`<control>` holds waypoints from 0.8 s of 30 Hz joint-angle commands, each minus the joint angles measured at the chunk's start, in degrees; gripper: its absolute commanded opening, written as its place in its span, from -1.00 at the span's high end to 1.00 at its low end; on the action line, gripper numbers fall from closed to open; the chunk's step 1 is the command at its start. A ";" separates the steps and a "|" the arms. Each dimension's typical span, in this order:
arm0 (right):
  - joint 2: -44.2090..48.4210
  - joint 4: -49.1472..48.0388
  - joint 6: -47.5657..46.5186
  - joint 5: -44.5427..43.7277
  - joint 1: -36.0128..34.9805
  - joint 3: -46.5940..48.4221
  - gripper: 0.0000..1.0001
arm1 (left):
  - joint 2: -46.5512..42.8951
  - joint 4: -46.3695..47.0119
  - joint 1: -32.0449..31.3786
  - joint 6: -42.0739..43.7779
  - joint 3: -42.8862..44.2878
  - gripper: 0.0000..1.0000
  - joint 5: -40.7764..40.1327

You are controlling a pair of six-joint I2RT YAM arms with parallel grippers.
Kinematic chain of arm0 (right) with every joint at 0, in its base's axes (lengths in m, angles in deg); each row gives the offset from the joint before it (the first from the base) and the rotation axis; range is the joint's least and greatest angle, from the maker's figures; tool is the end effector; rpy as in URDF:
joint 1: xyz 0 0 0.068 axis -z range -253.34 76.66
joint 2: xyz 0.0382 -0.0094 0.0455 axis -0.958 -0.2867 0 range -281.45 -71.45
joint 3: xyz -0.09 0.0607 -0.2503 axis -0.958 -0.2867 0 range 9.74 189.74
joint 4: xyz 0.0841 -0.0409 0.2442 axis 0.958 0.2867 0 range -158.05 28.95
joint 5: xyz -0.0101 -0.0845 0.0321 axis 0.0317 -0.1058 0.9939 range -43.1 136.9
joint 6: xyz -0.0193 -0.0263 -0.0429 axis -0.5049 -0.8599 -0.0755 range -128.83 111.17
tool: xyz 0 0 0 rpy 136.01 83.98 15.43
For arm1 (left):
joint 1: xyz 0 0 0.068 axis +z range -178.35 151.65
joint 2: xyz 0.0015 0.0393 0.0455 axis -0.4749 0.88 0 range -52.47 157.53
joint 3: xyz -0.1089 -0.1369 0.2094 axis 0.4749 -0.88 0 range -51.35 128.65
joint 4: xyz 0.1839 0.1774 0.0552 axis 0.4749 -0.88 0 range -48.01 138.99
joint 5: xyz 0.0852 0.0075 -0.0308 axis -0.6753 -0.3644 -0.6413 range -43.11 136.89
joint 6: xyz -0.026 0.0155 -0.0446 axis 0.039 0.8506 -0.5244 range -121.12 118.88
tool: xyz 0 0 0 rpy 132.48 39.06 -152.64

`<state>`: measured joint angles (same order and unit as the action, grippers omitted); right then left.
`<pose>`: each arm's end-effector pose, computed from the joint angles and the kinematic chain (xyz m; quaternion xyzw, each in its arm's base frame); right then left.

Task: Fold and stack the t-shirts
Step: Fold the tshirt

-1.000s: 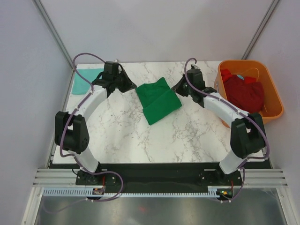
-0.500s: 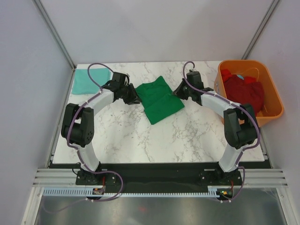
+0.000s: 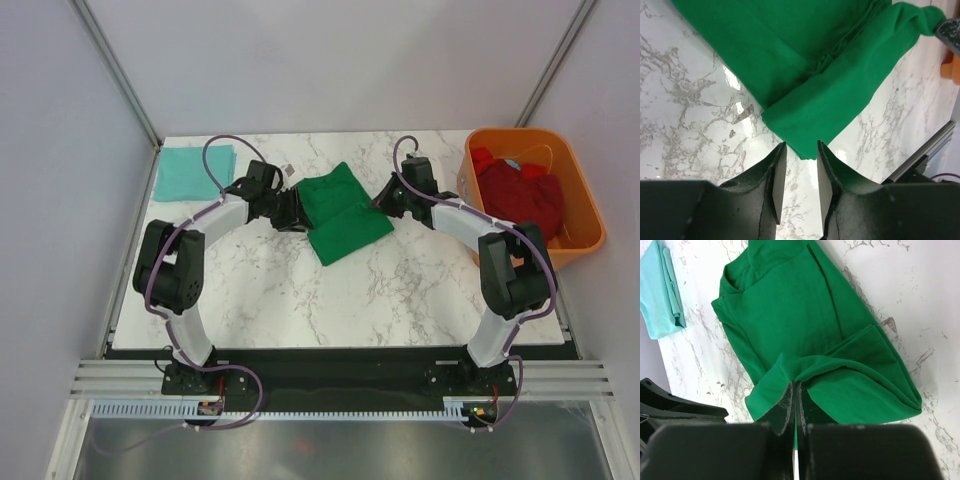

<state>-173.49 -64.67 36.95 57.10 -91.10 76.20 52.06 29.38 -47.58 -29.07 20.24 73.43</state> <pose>0.3733 0.1262 0.2094 0.1805 0.8814 0.2941 0.3226 0.3619 -0.1430 0.2022 0.0034 0.9247 -0.3242 0.1993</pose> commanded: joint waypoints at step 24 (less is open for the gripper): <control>2.20 -5.66 1.24 3.60 0.88 -1.59 1.00 | 7.88 8.98 0.06 18.45 -0.49 0.10 4.65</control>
<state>-172.74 -67.73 37.87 59.64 -90.46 75.02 59.51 35.76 -47.60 -14.12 18.84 78.50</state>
